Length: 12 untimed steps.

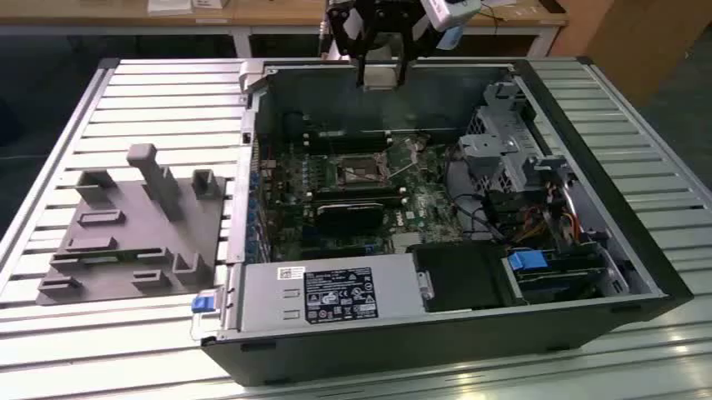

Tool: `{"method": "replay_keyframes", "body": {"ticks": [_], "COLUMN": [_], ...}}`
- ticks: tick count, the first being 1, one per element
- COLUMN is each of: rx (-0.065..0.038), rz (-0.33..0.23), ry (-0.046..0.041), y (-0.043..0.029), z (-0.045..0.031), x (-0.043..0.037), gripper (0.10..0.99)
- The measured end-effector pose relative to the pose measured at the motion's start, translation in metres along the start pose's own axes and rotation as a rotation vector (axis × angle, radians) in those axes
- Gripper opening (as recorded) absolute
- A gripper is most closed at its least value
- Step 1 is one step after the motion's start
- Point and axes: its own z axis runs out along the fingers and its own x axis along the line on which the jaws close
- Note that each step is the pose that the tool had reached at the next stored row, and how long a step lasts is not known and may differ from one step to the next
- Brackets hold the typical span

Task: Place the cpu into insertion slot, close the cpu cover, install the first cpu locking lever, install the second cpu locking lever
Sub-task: 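Place the cpu into insertion slot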

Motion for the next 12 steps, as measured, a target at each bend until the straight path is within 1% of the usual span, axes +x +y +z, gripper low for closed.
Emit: {"method": "replay_keyframes", "body": {"ticks": [12], "rx": [0.000], "rz": [0.000], "ry": [0.0000], "y": [0.0000], "z": [0.0008], "x": [0.0000], "gripper": [0.537]}}
